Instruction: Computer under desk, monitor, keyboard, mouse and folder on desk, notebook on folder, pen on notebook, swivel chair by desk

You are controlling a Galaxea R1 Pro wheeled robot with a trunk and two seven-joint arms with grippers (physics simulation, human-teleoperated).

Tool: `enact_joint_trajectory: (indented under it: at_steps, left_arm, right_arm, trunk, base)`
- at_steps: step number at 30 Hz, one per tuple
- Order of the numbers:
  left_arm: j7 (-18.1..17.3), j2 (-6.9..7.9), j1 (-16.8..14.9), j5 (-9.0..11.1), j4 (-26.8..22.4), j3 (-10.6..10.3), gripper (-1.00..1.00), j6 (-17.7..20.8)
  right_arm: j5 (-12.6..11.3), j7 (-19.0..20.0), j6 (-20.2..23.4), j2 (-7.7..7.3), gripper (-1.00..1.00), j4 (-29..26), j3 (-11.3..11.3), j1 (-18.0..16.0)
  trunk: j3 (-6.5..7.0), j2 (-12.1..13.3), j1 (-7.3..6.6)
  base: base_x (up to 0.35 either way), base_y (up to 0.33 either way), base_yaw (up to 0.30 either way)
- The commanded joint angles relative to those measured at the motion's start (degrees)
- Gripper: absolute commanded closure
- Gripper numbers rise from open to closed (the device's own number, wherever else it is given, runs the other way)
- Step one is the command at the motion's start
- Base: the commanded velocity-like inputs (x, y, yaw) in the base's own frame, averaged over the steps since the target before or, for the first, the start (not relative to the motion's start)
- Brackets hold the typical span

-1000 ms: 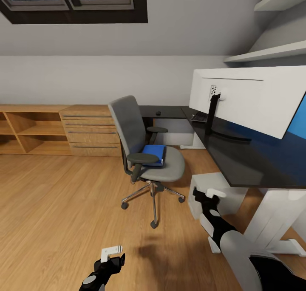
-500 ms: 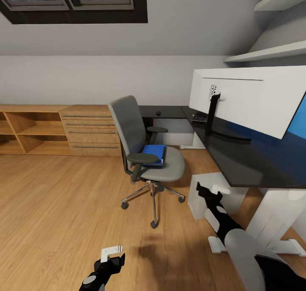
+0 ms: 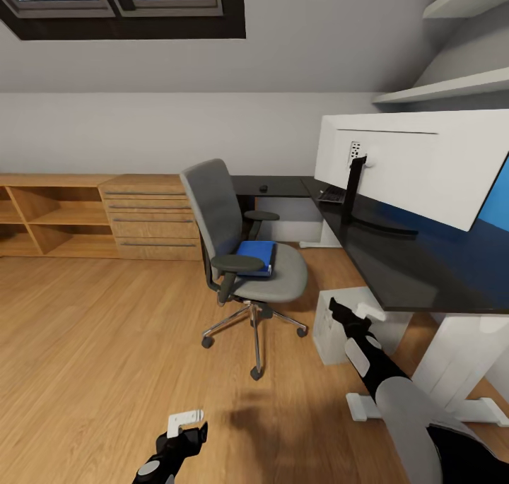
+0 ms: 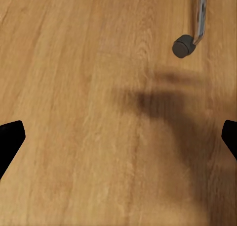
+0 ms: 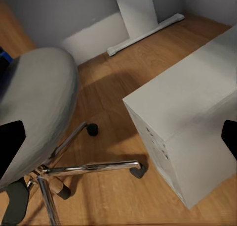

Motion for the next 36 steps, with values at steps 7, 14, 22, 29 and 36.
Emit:
enact_joint_trajectory:
  at_steps: [7, 14, 22, 29, 36]
  left_arm:
    - [0.3, -0.2, -0.02, 0.6, -0.09, -0.27, -1.0, -0.68]
    - [0.31, -0.21, -0.02, 0.62, -0.1, -0.29, -1.0, -1.6]
    - [0.31, -0.22, -0.02, 0.62, -0.1, -0.3, -1.0, -1.88]
    - [0.31, -0.22, -0.02, 0.62, -0.1, -0.3, -1.0, -1.91]
    - [0.31, -0.22, -0.02, 0.62, -0.1, -0.3, -1.0, -1.92]
  right_arm:
    - [0.25, -0.38, -1.19, 1.25, -1.0, 0.24, 0.12, -0.03]
    - [0.45, -1.4, -2.09, 1.64, -1.0, 0.31, 0.14, -0.03]
    - [0.51, -1.51, -2.24, 1.73, -1.0, 0.32, 0.13, -0.03]
    - [0.5, -1.52, -2.25, 1.74, -1.0, 0.28, 0.13, -0.03]
    - [0.5, -1.49, -2.26, 1.74, -1.0, 0.29, 0.13, -0.03]
  trunk:
    - [-0.05, -0.02, -0.01]
    - [-0.05, -0.02, -0.01]
    - [-0.05, -0.02, -0.01]
    - [-0.05, -0.02, -0.01]
    - [-0.05, -0.02, -0.01]
  base:
    - [0.0, 0.0, 0.0]
    - [0.05, 0.0, 0.0]
    - [0.212, 0.0, 0.0]
    - [0.277, 0.0, 0.0]
    - [0.285, 0.0, 0.0]
